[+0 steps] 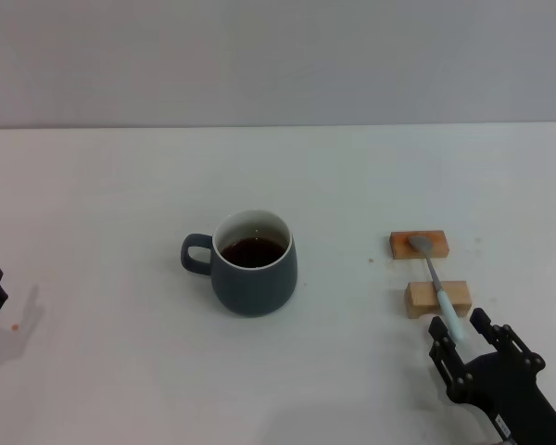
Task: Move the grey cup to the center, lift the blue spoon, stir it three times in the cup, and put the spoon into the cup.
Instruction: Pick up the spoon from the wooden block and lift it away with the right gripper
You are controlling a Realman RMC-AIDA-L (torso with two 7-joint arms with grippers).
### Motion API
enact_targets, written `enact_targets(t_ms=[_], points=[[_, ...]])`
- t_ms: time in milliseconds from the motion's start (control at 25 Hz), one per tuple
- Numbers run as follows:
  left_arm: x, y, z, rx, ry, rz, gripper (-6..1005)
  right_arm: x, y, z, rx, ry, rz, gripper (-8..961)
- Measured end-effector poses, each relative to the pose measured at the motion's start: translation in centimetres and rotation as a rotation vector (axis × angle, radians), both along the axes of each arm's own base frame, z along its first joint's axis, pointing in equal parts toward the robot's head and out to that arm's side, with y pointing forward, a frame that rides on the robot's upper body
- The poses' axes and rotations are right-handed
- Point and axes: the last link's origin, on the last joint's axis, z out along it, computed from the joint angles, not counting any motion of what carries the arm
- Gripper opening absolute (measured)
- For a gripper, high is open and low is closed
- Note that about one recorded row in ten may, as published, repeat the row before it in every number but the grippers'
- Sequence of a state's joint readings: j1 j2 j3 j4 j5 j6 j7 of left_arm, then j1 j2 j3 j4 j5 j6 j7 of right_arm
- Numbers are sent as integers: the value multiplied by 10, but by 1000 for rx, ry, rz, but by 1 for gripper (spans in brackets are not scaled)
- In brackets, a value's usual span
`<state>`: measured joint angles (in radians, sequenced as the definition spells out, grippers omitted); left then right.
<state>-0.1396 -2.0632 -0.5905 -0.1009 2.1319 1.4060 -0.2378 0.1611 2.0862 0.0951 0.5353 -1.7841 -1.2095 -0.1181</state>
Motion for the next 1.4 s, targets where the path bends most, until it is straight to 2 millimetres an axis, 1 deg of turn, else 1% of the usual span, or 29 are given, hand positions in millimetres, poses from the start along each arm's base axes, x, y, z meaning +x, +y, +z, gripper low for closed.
enact_targets(t_ms=[1400], points=[[1,-1,0,0,0,-5,858,-2,2,-2,-15,-2,7,400]])
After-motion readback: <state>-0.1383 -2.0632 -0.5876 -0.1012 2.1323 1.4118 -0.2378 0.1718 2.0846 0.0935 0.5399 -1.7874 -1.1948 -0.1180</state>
